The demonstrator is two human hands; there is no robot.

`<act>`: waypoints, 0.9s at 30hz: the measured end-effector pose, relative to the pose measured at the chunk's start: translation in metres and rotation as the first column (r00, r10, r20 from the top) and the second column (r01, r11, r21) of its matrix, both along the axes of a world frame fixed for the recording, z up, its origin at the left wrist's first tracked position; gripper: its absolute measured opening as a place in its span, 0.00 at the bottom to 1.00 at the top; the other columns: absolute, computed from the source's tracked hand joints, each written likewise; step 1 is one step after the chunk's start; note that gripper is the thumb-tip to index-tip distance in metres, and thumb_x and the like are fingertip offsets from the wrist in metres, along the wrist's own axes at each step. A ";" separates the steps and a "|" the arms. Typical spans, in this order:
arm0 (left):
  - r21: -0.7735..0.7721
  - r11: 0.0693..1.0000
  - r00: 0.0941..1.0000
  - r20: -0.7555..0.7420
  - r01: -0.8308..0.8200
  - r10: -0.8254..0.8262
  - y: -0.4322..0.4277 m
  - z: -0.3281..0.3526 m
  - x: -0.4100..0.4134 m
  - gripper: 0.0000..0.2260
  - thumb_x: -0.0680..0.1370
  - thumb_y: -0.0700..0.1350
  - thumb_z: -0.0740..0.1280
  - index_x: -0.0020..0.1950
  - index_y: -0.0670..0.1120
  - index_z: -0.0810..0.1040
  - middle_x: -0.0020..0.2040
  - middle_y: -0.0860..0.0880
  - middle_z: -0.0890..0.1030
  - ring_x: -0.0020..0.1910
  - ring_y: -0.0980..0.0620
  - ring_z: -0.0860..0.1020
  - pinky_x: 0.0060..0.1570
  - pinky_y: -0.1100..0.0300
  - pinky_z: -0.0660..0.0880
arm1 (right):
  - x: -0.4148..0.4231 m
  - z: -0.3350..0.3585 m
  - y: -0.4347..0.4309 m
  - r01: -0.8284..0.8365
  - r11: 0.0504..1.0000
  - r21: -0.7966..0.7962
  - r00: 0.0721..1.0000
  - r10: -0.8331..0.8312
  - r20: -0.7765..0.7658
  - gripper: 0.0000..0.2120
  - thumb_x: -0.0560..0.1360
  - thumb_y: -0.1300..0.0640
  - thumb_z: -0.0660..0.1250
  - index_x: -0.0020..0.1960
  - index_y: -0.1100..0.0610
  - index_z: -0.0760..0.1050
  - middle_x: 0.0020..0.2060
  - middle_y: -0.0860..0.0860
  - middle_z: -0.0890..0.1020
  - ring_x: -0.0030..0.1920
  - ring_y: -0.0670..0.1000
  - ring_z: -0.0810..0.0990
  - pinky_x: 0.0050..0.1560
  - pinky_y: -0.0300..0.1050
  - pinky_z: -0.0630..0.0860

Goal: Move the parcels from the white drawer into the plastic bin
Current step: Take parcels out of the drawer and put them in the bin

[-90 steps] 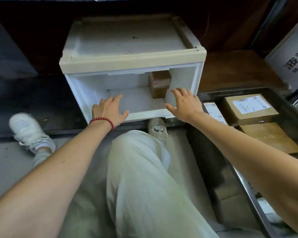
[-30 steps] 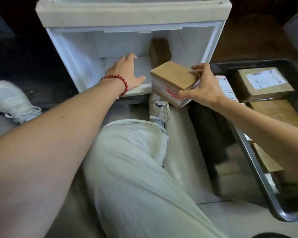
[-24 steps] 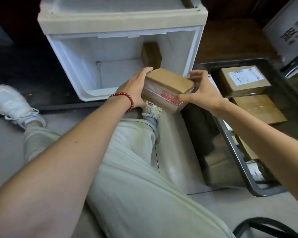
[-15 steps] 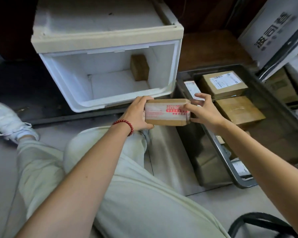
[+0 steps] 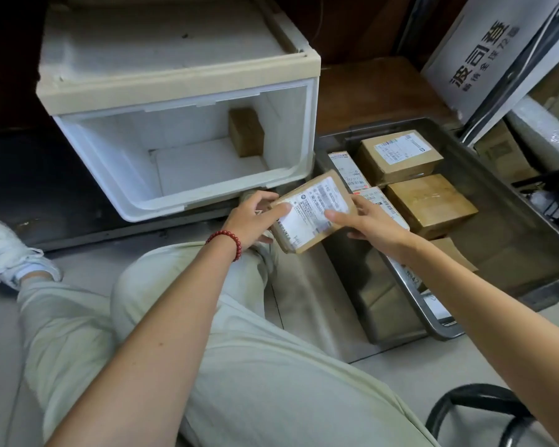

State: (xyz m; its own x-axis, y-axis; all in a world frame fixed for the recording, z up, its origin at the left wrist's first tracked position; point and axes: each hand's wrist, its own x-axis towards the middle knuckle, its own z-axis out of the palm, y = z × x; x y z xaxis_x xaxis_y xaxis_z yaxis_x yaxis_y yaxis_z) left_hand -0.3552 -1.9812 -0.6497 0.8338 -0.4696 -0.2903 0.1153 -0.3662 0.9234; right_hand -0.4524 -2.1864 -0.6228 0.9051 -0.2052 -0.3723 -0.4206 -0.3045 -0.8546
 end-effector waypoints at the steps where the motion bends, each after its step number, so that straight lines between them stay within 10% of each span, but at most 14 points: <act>1: -0.001 1.000 1.000 -0.014 -0.009 0.009 -0.001 0.000 -0.001 0.14 0.74 0.56 0.68 0.57 0.56 0.74 0.56 0.46 0.79 0.51 0.47 0.81 0.44 0.47 0.82 | 0.001 0.000 0.001 -0.003 0.999 -0.033 1.000 0.004 0.025 0.44 0.61 0.39 0.74 0.72 0.50 0.62 0.63 0.45 0.75 0.62 0.47 0.74 0.65 0.47 0.69; 6: 0.021 0.998 0.999 0.012 -0.052 0.052 -0.003 0.005 -0.004 0.13 0.77 0.60 0.62 0.59 0.58 0.70 0.53 0.48 0.79 0.48 0.46 0.82 0.38 0.46 0.82 | 0.004 -0.003 0.002 0.050 0.996 -0.074 0.994 -0.042 0.101 0.52 0.57 0.43 0.76 0.74 0.49 0.55 0.68 0.50 0.72 0.64 0.51 0.75 0.66 0.48 0.70; 11: -0.035 0.999 0.998 0.037 -0.042 0.043 -0.002 0.014 -0.009 0.24 0.70 0.65 0.68 0.61 0.64 0.63 0.57 0.47 0.78 0.49 0.47 0.81 0.33 0.54 0.81 | 0.009 -0.007 0.001 0.130 0.991 -0.018 0.984 -0.127 0.129 0.38 0.70 0.46 0.72 0.73 0.51 0.56 0.65 0.51 0.75 0.59 0.47 0.76 0.47 0.32 0.71; 17: -0.022 1.000 0.992 0.122 0.018 -0.015 -0.013 0.017 -0.008 0.42 0.66 0.56 0.77 0.73 0.61 0.54 0.62 0.52 0.71 0.57 0.55 0.74 0.35 0.61 0.80 | 0.018 -0.007 -0.004 0.259 0.966 -0.027 0.955 -0.251 0.155 0.42 0.65 0.34 0.69 0.72 0.49 0.59 0.63 0.51 0.77 0.62 0.53 0.77 0.66 0.53 0.72; 22: 0.041 0.999 0.997 0.081 -0.013 0.010 -0.035 0.024 -0.003 0.42 0.69 0.63 0.70 0.76 0.59 0.51 0.71 0.47 0.68 0.66 0.46 0.71 0.62 0.45 0.72 | 0.016 0.003 -0.014 0.315 0.949 -0.032 0.938 -0.306 0.161 0.35 0.72 0.38 0.67 0.74 0.49 0.59 0.64 0.51 0.75 0.62 0.53 0.76 0.59 0.50 0.77; 27: 0.107 0.994 0.994 0.112 -0.017 0.005 -0.063 0.035 -0.004 0.37 0.70 0.70 0.63 0.74 0.53 0.61 0.69 0.48 0.72 0.65 0.46 0.71 0.63 0.47 0.71 | 0.002 0.020 -0.034 0.345 0.937 -0.055 0.928 -0.332 0.167 0.29 0.77 0.40 0.61 0.75 0.49 0.60 0.68 0.50 0.71 0.66 0.52 0.71 0.61 0.47 0.71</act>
